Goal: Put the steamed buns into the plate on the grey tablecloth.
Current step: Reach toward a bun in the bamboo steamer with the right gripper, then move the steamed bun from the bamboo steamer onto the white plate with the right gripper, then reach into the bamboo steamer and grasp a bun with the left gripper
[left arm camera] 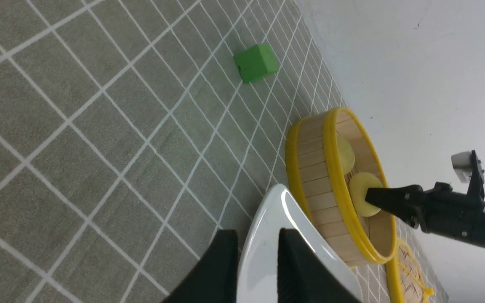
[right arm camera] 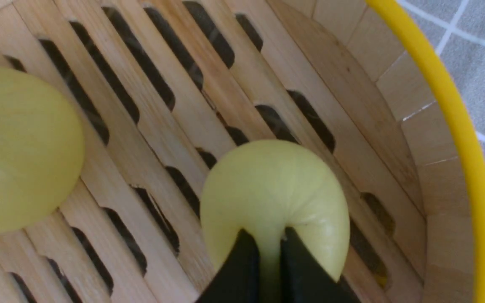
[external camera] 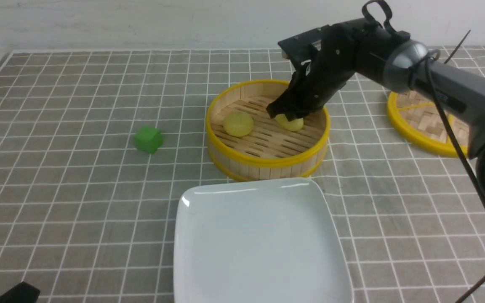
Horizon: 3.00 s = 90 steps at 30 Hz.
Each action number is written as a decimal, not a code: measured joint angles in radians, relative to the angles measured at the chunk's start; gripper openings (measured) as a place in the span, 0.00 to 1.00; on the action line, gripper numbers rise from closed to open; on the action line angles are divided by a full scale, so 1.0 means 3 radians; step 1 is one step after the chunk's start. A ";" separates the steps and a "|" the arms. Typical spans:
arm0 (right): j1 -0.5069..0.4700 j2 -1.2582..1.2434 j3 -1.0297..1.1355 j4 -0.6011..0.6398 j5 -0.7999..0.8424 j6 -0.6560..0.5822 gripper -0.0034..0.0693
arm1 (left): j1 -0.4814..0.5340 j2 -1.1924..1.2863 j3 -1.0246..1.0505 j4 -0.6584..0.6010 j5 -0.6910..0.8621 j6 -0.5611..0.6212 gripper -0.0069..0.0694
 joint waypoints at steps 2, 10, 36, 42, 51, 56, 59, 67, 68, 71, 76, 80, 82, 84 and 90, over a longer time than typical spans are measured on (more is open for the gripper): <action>0.0000 -0.0075 -0.0101 -0.0008 0.0273 0.0000 0.06 | 0.0000 0.0000 -0.0175 0.0049 0.0248 0.0000 0.24; 0.0000 -0.0696 -0.0398 0.0292 0.1312 0.0000 0.06 | 0.0000 0.0252 -0.0661 0.0209 0.0898 0.0086 0.21; 0.1066 -0.1632 0.2596 0.0304 0.0288 0.0206 0.14 | 0.0000 0.2547 -0.1536 0.0194 0.1450 0.1644 0.27; 0.1066 -0.1494 0.2629 0.0335 0.0235 0.0276 0.47 | 0.0000 0.2712 -0.1589 0.0150 0.1331 0.1709 0.34; 0.1066 -0.1622 0.2159 0.0245 0.0886 0.0326 0.84 | 0.0000 0.3176 -0.2243 -0.0120 0.1493 0.2045 0.50; 0.1066 -0.1993 0.2009 -0.0024 0.1247 0.0519 0.68 | 0.0000 0.3629 -0.2654 -0.0282 0.1562 0.2284 0.53; 0.1066 -0.2281 0.2066 -0.0186 0.1282 0.0687 0.44 | -0.0005 0.3972 -0.2962 -0.0510 0.1622 0.2480 0.54; 0.1066 -0.3085 0.2822 -0.0318 0.1301 0.1039 0.03 | -0.0592 0.4799 -0.3838 -0.0549 0.1655 0.2664 0.55; 0.1066 -0.3236 0.3022 -0.0318 0.1301 0.1109 0.03 | -0.0702 0.4964 -0.4040 -0.0518 0.1659 0.2659 0.55; 0.1066 -0.3534 0.3316 -0.0318 0.1281 0.1250 0.03 | -0.0853 0.5289 -0.4431 -0.0460 0.1698 0.2584 0.57; 0.1066 -0.4294 0.4092 -0.0318 0.0961 0.1575 0.03 | -0.1079 0.6163 -0.5366 -0.0299 0.1835 0.2449 0.66; 0.1066 -0.4603 0.4426 -0.0296 0.0725 0.1660 0.03 | -0.1179 0.6694 -0.5900 -0.0196 0.1883 0.2431 0.68; 0.1066 -0.4671 0.4486 -0.0285 0.0683 0.1660 0.03 | -0.1239 0.6950 -0.6221 -0.0110 0.1934 0.2417 0.68; 0.1066 -0.4686 0.4497 -0.0285 0.0654 0.1660 0.03 | -0.1280 0.7168 -0.6457 -0.0008 0.1987 0.2366 0.68; 0.1066 -0.4686 0.4502 -0.0285 0.0600 0.1660 0.03 | -0.1335 0.7564 -0.6889 0.0389 0.2004 0.2203 0.68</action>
